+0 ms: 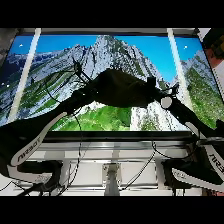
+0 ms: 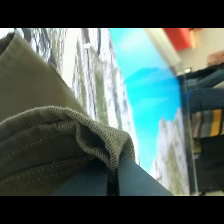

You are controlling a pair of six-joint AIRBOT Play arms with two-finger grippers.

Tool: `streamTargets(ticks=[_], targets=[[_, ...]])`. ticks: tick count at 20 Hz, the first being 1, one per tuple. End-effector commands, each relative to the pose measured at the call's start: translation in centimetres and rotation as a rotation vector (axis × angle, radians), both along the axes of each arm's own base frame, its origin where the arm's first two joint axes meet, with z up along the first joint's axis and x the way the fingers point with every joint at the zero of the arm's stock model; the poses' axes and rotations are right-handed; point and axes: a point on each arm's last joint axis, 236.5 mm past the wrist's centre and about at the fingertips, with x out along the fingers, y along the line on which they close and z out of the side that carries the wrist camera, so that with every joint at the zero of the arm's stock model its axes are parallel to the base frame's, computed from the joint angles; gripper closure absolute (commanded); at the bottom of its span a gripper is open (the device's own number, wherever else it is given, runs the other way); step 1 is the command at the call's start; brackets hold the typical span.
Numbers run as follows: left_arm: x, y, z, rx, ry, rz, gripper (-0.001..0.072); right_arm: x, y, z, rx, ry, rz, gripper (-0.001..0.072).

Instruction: Fold the clothes and pants, and hang the long-sleeved shirts on hangers.

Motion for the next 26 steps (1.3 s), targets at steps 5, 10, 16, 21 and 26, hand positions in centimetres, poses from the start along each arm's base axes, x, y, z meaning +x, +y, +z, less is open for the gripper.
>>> streamTargets(ticks=[5,10,16,21,26], targets=[[5.8,2.1,-2.9,-0.183,-0.011,0.171,0.057,4.1,-2.7,0.5,-0.018,-0.131,-0.128,0.0659],[10.4,2.9,0.9,-0.144,-0.196,0.159,0.0013,7.5,-5.0,0.1,-0.16,-0.057,-0.014,0.0207],[10.2,6.2,8.8,-0.035,-0.317,0.081,0.0017,4.3,-12.7,0.4,-0.419,0.155,0.365,0.018],[5.9,6.9,18.7,-0.073,-0.418,-0.091,0.0017,0.1,-13.1,1.1,-0.11,0.079,0.691,0.0142],[0.8,4.1,22.2,-0.074,-0.472,-0.312,0.0017,-1.4,-9.2,-3.6,0.125,0.144,0.865,0.0022]])
